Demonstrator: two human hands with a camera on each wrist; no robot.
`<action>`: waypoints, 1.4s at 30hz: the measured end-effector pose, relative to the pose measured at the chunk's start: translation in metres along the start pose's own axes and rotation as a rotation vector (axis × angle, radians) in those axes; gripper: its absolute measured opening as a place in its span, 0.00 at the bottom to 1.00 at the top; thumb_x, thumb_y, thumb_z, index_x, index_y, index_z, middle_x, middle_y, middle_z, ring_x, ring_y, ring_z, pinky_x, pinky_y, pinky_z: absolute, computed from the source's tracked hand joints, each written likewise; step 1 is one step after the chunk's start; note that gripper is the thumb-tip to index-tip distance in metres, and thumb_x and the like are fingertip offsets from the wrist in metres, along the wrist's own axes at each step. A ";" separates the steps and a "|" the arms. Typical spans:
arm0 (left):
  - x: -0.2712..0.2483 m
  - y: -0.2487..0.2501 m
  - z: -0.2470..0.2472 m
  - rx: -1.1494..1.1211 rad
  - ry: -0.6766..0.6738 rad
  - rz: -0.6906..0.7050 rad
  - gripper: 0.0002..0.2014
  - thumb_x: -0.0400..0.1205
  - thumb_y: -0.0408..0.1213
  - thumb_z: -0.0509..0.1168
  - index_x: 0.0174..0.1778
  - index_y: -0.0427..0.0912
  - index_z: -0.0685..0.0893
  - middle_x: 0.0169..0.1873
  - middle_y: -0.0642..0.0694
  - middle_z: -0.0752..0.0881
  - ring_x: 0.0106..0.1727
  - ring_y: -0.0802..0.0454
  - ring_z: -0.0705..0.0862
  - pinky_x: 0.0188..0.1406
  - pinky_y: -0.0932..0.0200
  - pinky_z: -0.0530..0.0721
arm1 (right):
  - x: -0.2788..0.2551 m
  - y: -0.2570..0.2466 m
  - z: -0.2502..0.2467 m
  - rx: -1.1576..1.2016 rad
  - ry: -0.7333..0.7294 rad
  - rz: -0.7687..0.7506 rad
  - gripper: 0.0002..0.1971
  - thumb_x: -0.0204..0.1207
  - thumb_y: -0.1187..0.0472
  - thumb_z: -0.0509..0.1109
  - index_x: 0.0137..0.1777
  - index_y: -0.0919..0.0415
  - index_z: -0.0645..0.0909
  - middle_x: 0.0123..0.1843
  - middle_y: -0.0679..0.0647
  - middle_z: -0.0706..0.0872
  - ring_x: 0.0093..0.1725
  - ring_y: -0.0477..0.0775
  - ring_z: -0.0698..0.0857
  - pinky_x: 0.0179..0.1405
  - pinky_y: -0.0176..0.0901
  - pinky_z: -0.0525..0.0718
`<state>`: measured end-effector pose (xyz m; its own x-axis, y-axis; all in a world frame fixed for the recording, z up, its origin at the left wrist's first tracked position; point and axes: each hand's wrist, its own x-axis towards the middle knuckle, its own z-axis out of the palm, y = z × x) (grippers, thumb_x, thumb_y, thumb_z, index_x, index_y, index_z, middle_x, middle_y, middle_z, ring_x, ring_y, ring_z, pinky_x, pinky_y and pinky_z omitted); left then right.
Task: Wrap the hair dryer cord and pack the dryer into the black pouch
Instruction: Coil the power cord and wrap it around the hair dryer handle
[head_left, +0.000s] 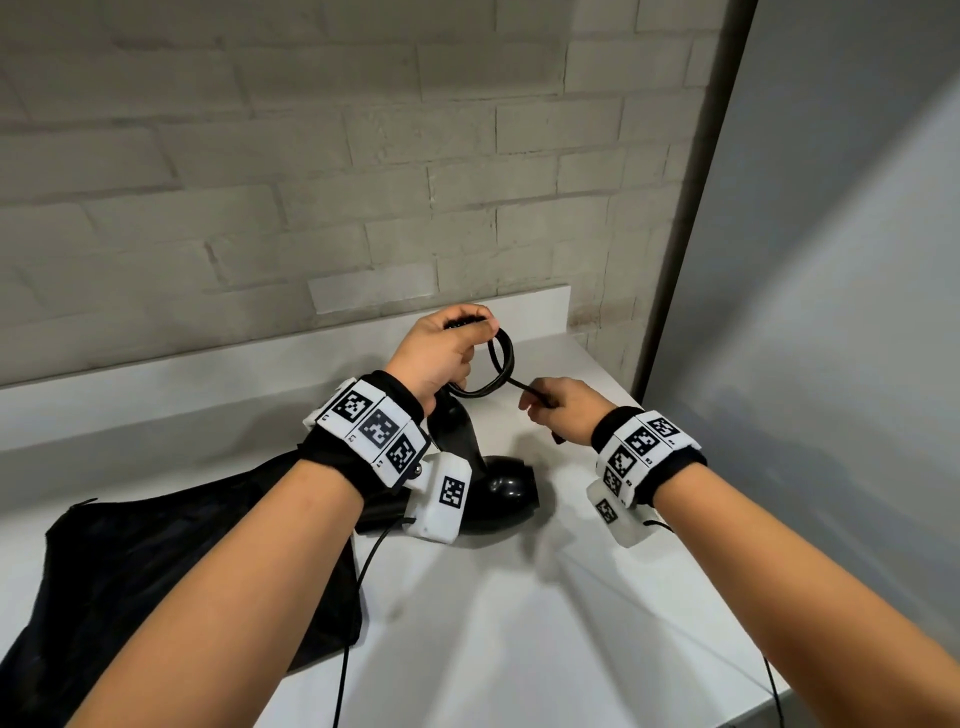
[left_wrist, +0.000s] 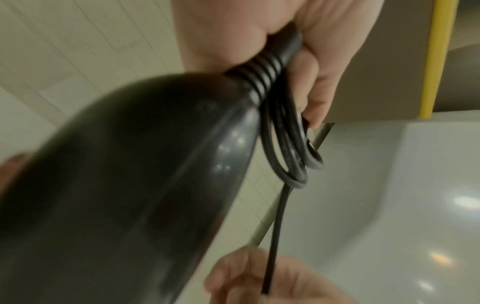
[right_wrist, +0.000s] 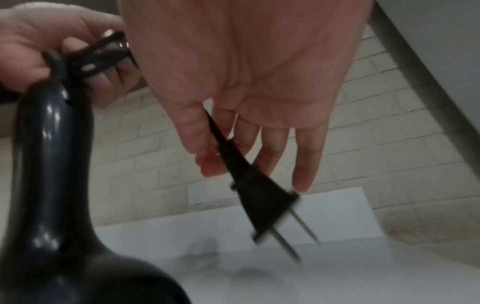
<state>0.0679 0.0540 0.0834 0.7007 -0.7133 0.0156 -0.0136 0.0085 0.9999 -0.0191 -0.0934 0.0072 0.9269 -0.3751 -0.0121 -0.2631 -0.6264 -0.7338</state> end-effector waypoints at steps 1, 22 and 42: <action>0.000 0.000 0.001 0.004 -0.001 0.004 0.10 0.81 0.30 0.62 0.35 0.47 0.78 0.09 0.59 0.63 0.10 0.63 0.57 0.12 0.71 0.59 | 0.001 -0.006 0.001 0.044 -0.008 -0.023 0.09 0.75 0.70 0.61 0.43 0.56 0.78 0.37 0.53 0.80 0.35 0.48 0.79 0.41 0.44 0.81; -0.003 0.006 0.001 0.077 -0.113 -0.069 0.08 0.83 0.32 0.59 0.38 0.45 0.75 0.09 0.58 0.64 0.09 0.64 0.57 0.09 0.72 0.52 | 0.015 -0.067 -0.032 0.053 0.304 -0.165 0.09 0.76 0.65 0.64 0.43 0.69 0.83 0.37 0.55 0.82 0.39 0.51 0.77 0.42 0.36 0.73; 0.011 -0.001 -0.005 -0.174 -0.007 -0.026 0.14 0.86 0.42 0.52 0.40 0.45 0.79 0.15 0.57 0.63 0.10 0.65 0.57 0.08 0.73 0.55 | -0.023 -0.044 -0.015 -0.159 0.305 -0.391 0.08 0.81 0.65 0.57 0.44 0.67 0.75 0.28 0.48 0.72 0.29 0.50 0.70 0.30 0.41 0.66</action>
<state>0.0789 0.0499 0.0825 0.6944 -0.7195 -0.0096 0.1283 0.1107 0.9855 -0.0326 -0.0680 0.0499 0.8504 -0.2595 0.4577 0.0277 -0.8466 -0.5314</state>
